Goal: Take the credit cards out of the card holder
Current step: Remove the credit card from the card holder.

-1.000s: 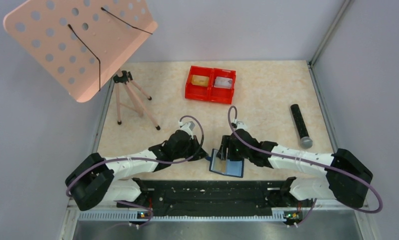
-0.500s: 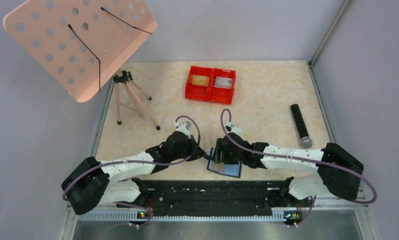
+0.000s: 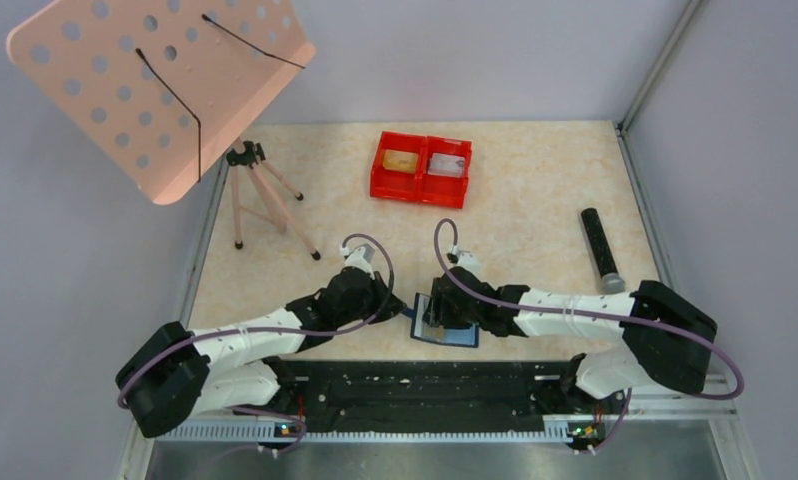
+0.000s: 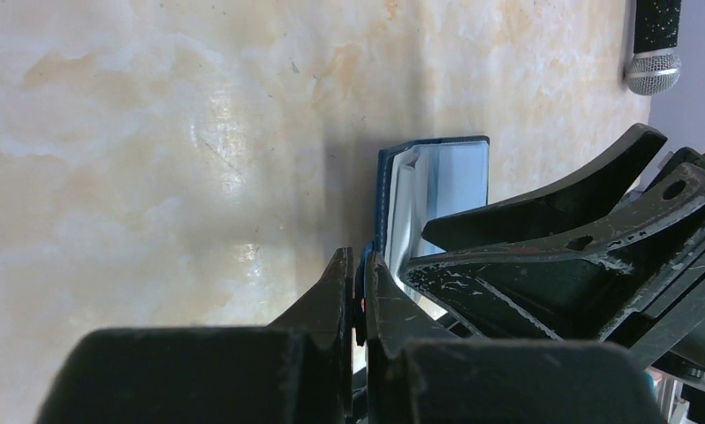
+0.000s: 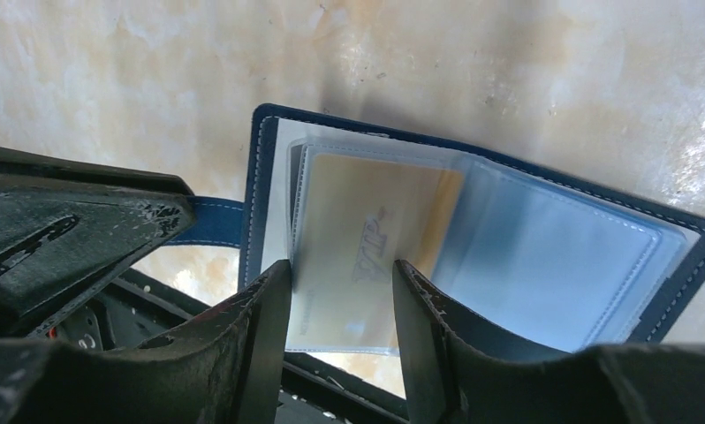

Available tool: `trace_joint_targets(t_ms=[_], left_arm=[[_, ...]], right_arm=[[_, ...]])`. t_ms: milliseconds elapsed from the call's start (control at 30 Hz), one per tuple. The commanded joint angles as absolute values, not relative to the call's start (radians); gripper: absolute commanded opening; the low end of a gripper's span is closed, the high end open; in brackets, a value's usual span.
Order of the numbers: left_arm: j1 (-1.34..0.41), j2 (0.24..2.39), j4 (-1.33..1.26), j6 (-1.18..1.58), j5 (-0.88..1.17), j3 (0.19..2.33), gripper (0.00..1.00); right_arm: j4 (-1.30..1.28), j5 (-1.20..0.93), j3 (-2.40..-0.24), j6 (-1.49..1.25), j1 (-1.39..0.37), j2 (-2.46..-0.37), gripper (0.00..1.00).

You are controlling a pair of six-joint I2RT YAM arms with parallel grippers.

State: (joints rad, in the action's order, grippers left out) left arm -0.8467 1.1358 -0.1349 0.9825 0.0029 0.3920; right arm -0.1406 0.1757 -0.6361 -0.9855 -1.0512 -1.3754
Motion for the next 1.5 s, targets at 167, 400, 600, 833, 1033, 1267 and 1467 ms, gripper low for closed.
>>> trace_joint_targets(t_ms=[167,400,600,833,1033,1267,1467], left_arm=[[-0.85,1.094,-0.144,1.005,-0.069,0.362,0.0],[-0.85,1.091,-0.144,1.006,-0.067,0.358,0.0],[-0.85,1.09,-0.15,1.006,-0.064,0.356,0.0],[-0.85,1.096,-0.151,1.006,-0.061,0.359,0.0],[-0.85,1.1,-0.156,1.006,-0.06,0.359,0.0],[-0.851,1.101,-0.159,1.006,-0.052,0.365,0.0],[-0.85,1.105,-0.161,1.006,-0.042,0.37,0.0]], right_arm=[[-0.165,0.217,-0.649,-0.911,-1.064,-1.324,0.53],[-0.187,0.222,-0.651,-0.898,-1.064,-1.3,0.56],[-0.184,0.198,-0.651,-0.887,-1.064,-1.291,0.6],[-0.193,0.209,-0.646,-0.89,-1.064,-1.262,0.6],[-0.196,0.217,-0.637,-0.885,-1.064,-1.252,0.63],[-0.177,0.204,-0.647,-0.892,-1.063,-1.265,0.61],[-0.147,0.172,-0.662,-0.906,-1.068,-1.33,0.6]])
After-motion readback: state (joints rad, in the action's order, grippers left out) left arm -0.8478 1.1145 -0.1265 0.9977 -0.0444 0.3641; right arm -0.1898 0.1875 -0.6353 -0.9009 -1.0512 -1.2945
